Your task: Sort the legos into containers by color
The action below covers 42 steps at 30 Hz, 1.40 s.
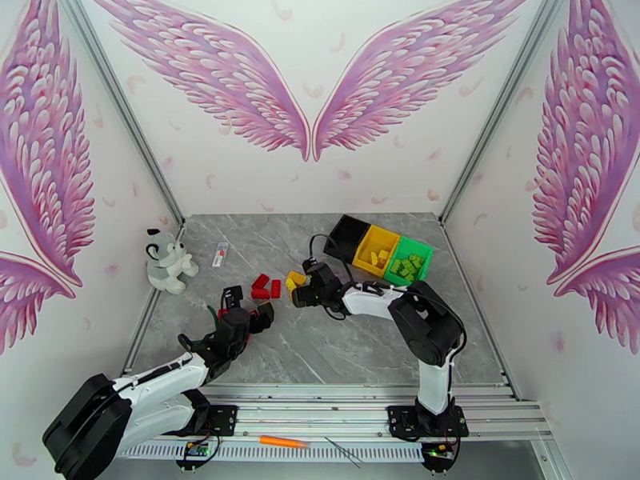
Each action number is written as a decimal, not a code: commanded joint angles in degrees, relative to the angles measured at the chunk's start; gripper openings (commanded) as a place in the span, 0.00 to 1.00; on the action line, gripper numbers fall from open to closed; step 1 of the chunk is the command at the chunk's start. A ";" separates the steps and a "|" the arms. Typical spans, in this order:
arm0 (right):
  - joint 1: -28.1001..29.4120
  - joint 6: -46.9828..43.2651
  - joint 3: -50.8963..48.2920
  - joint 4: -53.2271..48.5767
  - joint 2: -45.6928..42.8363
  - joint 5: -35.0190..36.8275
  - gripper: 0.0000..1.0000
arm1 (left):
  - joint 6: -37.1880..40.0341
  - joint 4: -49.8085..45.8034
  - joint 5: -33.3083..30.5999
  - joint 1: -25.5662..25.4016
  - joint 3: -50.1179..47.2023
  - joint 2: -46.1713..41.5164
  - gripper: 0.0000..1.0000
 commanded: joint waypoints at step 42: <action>-5.77 2.50 -1.24 2.30 0.89 -2.03 0.41 | 0.10 7.15 3.89 -7.97 13.67 20.78 0.99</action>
